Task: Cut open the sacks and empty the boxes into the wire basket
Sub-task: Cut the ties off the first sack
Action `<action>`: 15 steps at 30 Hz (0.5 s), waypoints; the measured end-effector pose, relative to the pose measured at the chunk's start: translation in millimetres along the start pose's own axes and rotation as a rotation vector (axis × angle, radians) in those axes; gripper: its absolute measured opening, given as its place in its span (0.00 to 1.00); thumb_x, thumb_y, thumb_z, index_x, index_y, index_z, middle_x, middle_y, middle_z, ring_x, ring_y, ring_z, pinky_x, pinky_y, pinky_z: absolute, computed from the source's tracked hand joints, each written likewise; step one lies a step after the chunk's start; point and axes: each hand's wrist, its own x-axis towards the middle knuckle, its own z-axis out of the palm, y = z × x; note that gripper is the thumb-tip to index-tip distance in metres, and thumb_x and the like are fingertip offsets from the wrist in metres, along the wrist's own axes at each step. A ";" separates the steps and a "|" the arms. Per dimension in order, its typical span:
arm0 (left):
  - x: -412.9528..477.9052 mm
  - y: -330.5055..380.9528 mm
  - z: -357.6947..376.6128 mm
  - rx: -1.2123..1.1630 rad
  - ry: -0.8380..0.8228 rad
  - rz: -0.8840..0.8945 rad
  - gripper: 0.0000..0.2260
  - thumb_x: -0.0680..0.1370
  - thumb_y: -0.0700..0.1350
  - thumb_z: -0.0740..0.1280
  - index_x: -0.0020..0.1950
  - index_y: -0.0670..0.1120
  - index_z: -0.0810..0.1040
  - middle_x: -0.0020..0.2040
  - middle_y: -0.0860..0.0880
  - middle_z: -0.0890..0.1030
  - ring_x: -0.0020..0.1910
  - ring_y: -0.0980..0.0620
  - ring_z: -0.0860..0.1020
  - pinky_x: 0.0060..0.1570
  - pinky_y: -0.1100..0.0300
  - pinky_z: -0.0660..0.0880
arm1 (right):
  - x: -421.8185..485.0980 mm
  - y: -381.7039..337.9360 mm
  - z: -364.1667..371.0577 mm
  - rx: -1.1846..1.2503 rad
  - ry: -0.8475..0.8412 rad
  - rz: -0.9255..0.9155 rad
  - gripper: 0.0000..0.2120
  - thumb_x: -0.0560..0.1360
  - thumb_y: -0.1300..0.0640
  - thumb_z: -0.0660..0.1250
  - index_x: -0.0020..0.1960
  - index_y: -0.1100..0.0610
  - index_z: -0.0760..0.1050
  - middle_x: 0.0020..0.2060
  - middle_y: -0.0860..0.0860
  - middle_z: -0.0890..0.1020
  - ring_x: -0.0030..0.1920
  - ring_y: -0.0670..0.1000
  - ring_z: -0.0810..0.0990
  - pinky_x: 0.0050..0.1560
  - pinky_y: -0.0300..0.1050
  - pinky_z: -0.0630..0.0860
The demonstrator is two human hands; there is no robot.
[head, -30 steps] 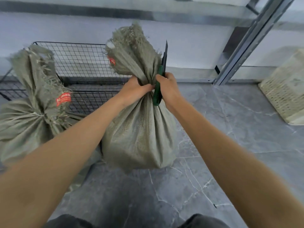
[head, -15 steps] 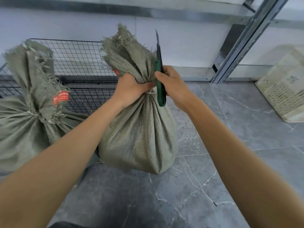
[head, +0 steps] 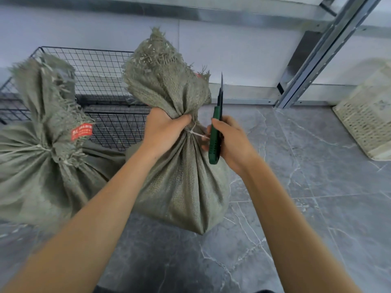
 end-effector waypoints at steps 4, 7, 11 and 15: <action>-4.4 -2.7 -1.1 -0.081 0.038 -0.036 0.06 0.74 0.40 0.70 0.48 0.49 0.81 0.47 0.57 0.82 0.48 0.64 0.79 0.48 0.71 0.73 | -9.8 8.6 -4.8 -0.039 -0.096 0.070 0.01 0.80 0.59 0.60 0.52 0.56 0.68 0.40 0.53 0.74 0.36 0.52 0.78 0.44 0.53 0.78; -7.1 -3.3 -1.0 -0.150 0.066 -0.102 0.06 0.74 0.40 0.71 0.49 0.49 0.81 0.46 0.58 0.82 0.46 0.65 0.79 0.44 0.73 0.74 | -18.8 14.6 -7.6 -0.107 -0.159 0.096 0.04 0.79 0.62 0.60 0.52 0.55 0.69 0.39 0.55 0.75 0.37 0.53 0.77 0.46 0.54 0.77; -8.2 -6.3 -0.7 -0.272 0.095 -0.132 0.08 0.74 0.39 0.71 0.50 0.49 0.80 0.47 0.59 0.82 0.44 0.68 0.79 0.42 0.78 0.73 | -27.9 23.2 -8.9 -0.243 -0.168 0.114 0.05 0.78 0.63 0.60 0.51 0.56 0.69 0.35 0.55 0.76 0.34 0.54 0.75 0.41 0.51 0.76; -7.7 -7.6 -0.8 -0.309 0.108 -0.139 0.09 0.74 0.37 0.71 0.49 0.49 0.80 0.45 0.59 0.81 0.41 0.71 0.78 0.41 0.77 0.73 | -32.7 29.1 -13.1 -0.426 -0.154 0.075 0.02 0.79 0.57 0.61 0.49 0.56 0.69 0.33 0.53 0.74 0.31 0.51 0.74 0.35 0.48 0.75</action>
